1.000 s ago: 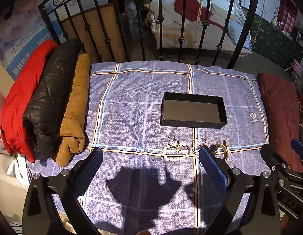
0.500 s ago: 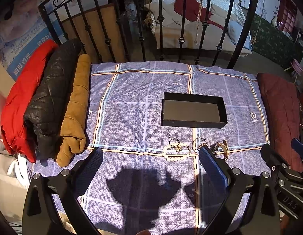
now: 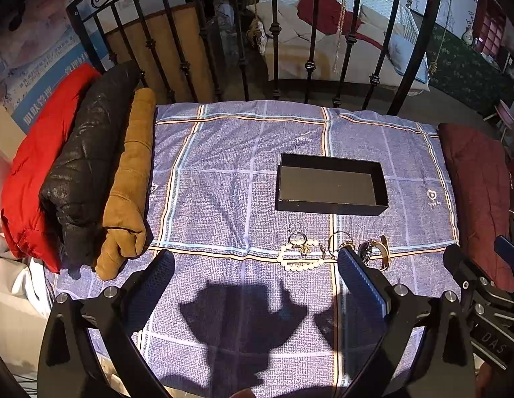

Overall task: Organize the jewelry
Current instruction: 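Grasp the pearl bracelet with the left tool while the right tool grasps the tan-strap watch, then lower the pearl bracelet and watch into the black box, opening both tools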

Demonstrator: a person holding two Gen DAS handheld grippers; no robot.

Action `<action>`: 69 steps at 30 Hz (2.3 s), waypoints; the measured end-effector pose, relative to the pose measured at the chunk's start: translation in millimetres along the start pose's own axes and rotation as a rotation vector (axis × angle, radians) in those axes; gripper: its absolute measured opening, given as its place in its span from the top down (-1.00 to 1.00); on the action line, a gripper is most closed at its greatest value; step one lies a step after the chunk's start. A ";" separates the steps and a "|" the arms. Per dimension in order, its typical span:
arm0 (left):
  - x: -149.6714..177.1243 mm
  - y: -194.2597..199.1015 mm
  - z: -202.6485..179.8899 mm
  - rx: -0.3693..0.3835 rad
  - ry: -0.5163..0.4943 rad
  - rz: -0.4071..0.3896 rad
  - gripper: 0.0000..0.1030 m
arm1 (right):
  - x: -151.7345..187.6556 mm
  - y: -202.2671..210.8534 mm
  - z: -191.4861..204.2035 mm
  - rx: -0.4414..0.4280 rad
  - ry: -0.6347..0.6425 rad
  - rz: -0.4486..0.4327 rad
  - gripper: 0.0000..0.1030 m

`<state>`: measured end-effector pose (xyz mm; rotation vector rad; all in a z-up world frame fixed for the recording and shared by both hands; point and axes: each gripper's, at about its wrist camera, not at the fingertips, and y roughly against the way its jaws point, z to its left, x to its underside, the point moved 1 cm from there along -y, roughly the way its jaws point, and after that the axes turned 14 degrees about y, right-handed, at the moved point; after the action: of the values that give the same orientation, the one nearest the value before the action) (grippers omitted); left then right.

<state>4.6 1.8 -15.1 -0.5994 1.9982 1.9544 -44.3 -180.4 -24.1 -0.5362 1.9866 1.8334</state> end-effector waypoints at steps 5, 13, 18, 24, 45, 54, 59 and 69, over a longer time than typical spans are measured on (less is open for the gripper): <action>5.5 -11.5 1.7 -0.013 -0.014 0.015 -0.88 | 5.2 -8.4 0.8 0.011 0.005 0.013 -0.91; 23.4 -57.0 2.6 -0.001 -0.052 0.056 -0.88 | 24.7 -51.0 -6.3 -0.019 -0.023 0.075 -0.91; 28.2 -112.0 -2.7 0.032 -0.063 0.101 -0.87 | 40.7 -99.1 -7.7 -0.003 -0.040 0.129 -0.91; 33.7 -175.9 1.5 -0.039 -0.027 0.173 -0.87 | 54.4 -148.9 -22.6 0.070 -0.061 0.180 -0.91; 33.6 -178.5 1.1 0.047 -0.018 0.295 0.83 | 57.3 -174.9 -3.8 -0.101 0.015 0.193 0.84; 8.5 -130.2 9.8 0.162 0.008 0.267 0.83 | 46.8 -124.2 -9.9 -0.106 0.023 0.122 0.84; 10.7 -118.9 0.8 0.189 -0.019 0.268 0.83 | 40.6 -113.4 -11.6 -0.112 0.010 0.101 0.84; 0.5 -94.6 -13.3 0.213 -0.077 0.246 0.83 | 15.5 -96.9 -5.3 -0.104 0.036 0.062 0.84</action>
<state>50.5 -11.3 -97.8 -0.2329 2.2813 1.8260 -7.3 -193.2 -114.2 -0.5479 1.9603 1.9863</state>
